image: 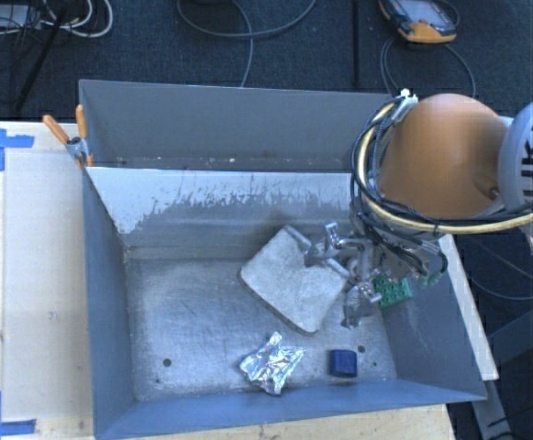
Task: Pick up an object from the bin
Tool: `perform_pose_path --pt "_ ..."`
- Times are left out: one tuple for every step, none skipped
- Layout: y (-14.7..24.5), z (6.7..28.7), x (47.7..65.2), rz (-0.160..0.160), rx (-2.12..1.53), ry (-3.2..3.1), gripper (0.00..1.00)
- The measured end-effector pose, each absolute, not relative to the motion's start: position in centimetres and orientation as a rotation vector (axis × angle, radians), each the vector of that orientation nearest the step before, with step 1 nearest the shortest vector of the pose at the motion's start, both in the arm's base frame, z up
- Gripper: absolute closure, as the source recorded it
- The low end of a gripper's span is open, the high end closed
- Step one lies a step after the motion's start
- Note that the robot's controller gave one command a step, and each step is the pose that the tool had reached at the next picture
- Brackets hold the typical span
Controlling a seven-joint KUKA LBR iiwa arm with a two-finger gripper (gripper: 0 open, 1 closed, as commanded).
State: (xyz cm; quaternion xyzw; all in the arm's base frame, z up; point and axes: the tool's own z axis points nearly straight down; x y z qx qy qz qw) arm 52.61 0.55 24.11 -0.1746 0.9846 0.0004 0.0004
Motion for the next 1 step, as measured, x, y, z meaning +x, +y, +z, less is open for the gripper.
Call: perform_pose_path --pt "-3.32 34.78 59.16 -0.006 -0.634 3.064 0.0"
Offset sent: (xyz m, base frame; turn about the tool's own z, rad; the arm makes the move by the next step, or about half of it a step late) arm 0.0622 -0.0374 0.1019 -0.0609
